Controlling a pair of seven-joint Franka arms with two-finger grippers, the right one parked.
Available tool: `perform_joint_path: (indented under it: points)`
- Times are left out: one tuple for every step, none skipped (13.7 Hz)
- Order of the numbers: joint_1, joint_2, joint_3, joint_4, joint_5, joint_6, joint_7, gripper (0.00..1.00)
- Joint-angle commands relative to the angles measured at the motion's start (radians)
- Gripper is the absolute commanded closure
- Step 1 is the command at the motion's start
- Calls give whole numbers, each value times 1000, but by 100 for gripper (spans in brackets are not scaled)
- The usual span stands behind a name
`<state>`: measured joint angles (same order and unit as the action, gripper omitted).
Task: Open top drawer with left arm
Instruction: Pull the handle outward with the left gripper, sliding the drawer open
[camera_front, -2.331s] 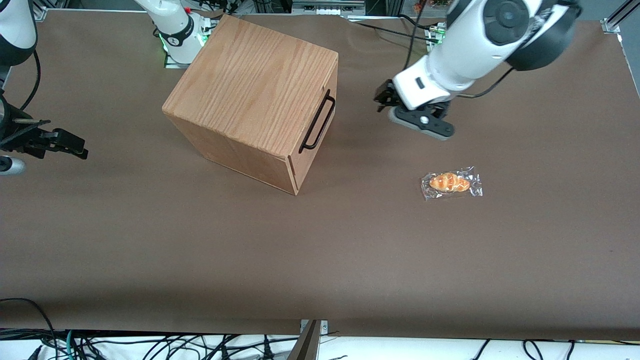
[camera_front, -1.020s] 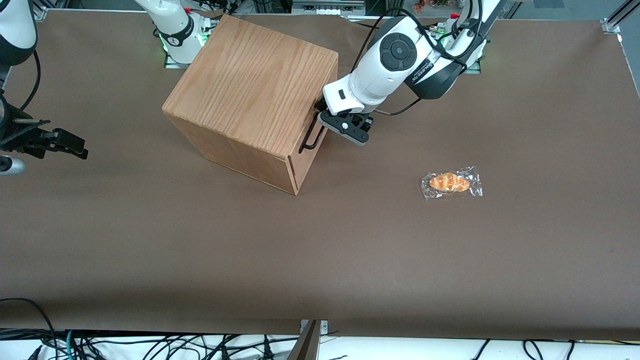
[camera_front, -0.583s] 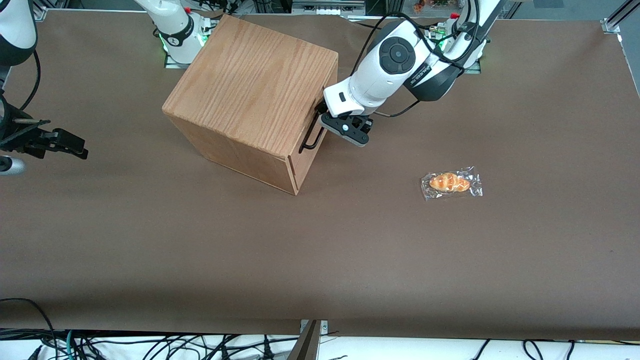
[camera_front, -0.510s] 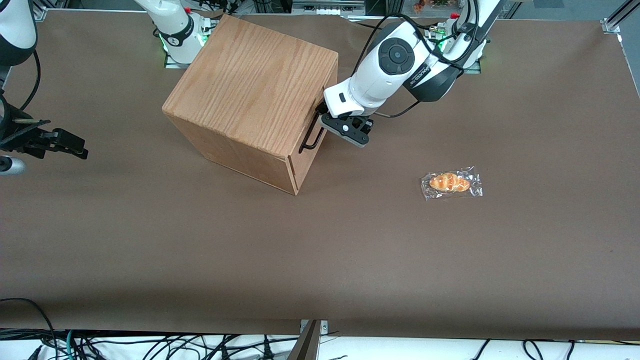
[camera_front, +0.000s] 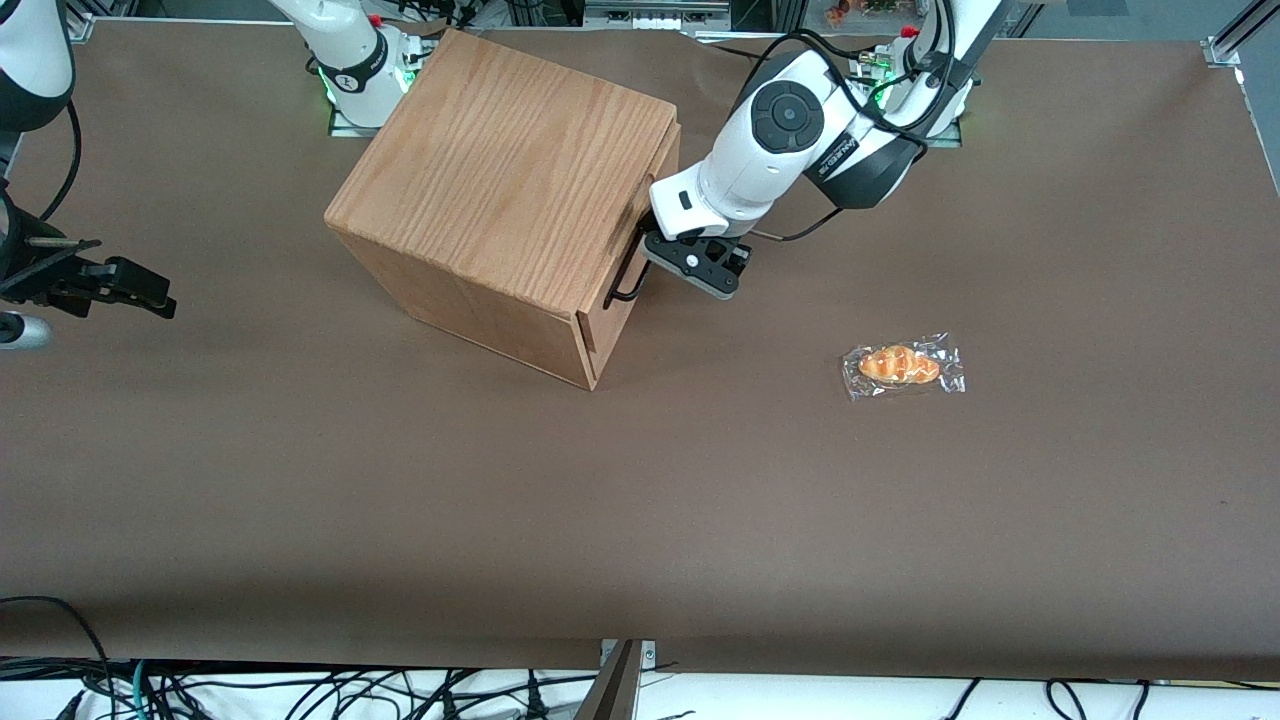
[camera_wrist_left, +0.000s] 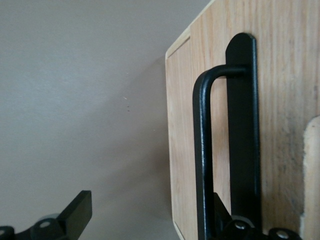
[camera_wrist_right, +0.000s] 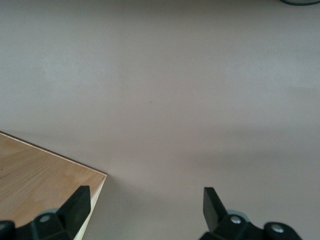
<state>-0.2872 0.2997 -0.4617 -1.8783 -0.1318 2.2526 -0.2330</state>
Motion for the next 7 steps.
perform_joint_path:
  points:
    - [19, -16, 21, -18, 47, -30, 0, 0]
    - [23, -19, 25, -18, 47, -45, 1, 0]
    - [32, -27, 26, -18, 47, -48, 1, 0]
    - [43, -31, 26, -18, 47, -57, 3, 0]
    - [49, -33, 26, -16, 47, -71, 3, 0]
    - [54, -39, 32, -16, 47, -77, 3, 0]
    - [56, -40, 37, -16, 50, -79, 3, 0]
